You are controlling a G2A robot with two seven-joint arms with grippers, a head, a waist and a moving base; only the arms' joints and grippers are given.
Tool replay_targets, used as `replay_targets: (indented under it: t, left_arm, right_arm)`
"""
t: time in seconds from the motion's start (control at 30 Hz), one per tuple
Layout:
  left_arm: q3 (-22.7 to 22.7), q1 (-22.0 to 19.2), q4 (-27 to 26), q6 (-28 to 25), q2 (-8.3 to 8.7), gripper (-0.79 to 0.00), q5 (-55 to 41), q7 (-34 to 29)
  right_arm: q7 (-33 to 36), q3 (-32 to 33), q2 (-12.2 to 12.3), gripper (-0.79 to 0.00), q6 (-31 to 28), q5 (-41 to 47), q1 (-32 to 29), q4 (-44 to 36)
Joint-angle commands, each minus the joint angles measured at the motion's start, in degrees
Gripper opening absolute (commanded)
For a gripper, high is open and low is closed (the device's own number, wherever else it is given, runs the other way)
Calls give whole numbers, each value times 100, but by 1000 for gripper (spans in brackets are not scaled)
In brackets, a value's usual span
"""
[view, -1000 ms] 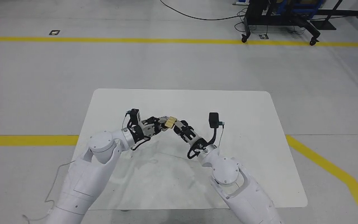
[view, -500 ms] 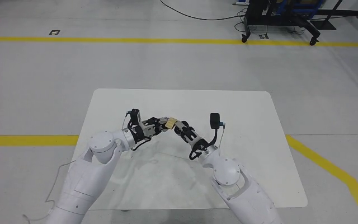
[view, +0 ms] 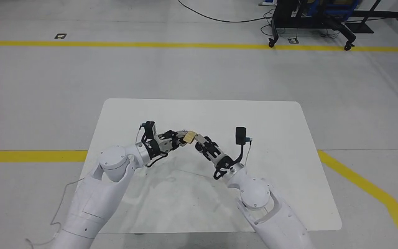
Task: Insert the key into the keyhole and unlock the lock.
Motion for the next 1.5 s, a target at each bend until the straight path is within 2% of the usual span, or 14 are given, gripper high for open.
replay_targets:
  t: [0.0,0.1,0.17,0.2,0.23,0.27,1.0,1.03,1.07,1.47]
  left_arm:
    - [-2,0,2,0,-1,-785,1,-3]
    - [0,-2,1,-1,-2,-785,15,-20]
    - [1,-2,3,4,-3,-785,21,-27]
    - [2,-5,1,0,-2,-785,37,-30]
    - [3,-5,-3,-11,-2,-785,59,-29]
    - [6,-1,-4,-11,-2,-785,68,-34]
    - [23,21,-117,-228,38,-785,466,-447]
    - [20,21,-113,-226,38,-785,456,-447]
    - [1,19,-105,-225,37,-785,421,-428]
    - [-211,22,-48,-330,56,-785,332,-309]
  right_arm:
    - [33,56,16,-539,-56,-16,-92,-48]
    - [101,135,40,-529,-10,-60,-213,-118]
    - [167,167,51,-563,81,-79,-257,-150]
    - [185,182,55,-594,120,-91,-267,-163]
    - [201,190,58,-668,145,-105,-270,-173]
    - [211,196,59,-779,156,-108,-272,-180]
    - [463,110,35,-785,351,-151,-2,-146]
    - [452,105,32,-471,345,-142,4,-143]
    - [438,109,30,0,348,-131,7,-148]
    - [426,125,29,0,373,-92,-2,-161]
